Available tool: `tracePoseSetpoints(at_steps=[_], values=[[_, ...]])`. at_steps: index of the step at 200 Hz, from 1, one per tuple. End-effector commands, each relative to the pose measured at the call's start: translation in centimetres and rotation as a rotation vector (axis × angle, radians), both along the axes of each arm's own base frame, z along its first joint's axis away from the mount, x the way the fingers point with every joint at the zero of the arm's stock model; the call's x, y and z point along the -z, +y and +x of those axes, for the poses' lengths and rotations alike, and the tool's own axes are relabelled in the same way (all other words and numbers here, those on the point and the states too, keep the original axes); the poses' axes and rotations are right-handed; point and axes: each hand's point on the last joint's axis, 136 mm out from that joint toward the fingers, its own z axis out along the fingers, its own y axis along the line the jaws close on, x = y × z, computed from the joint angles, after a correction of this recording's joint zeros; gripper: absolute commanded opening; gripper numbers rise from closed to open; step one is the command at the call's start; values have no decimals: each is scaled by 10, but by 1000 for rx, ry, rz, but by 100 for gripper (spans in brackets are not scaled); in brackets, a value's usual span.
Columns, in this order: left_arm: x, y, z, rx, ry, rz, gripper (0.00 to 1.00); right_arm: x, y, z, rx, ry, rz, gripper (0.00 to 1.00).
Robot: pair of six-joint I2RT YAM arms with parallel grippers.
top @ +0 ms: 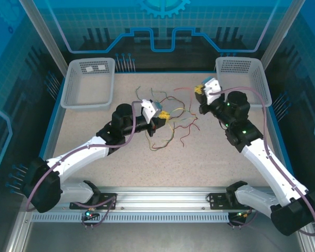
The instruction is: Untangle the cables
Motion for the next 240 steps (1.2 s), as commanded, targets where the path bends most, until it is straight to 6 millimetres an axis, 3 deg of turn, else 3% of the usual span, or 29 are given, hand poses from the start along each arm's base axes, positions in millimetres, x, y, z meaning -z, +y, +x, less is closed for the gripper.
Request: tracePoseSetpoints(at_steps=[1,41,54,67,71,76,79,107,165,195,240], values=[[-19,5,-3,-25,-69,-46,0,-14,-33,5,142,-2,141,0],[-41,10,-12,-13,-112,-99,0,-12,-71,7,279,14,222,0],[-45,11,-13,-11,-121,-111,0,-13,-59,2,187,17,226,0],[-46,10,-14,-4,-124,-104,0,-14,-34,-8,26,16,212,0],[-45,9,-15,1,-125,-102,0,-15,-27,-12,-20,13,209,14],[-44,9,-15,5,-126,-100,0,-16,-19,-17,-78,12,204,50],[-44,9,-15,5,-128,-99,0,-17,-12,-22,-125,13,204,66],[-39,8,-18,22,-143,-95,0,-24,33,-66,-497,7,162,91],[-29,1,-25,88,-152,-59,0,-16,65,-93,-775,118,97,98],[-27,-2,-29,117,-154,-34,0,-7,83,-96,-836,194,31,99],[-26,-2,-31,117,-160,-28,0,2,98,-89,-844,234,-30,93]])
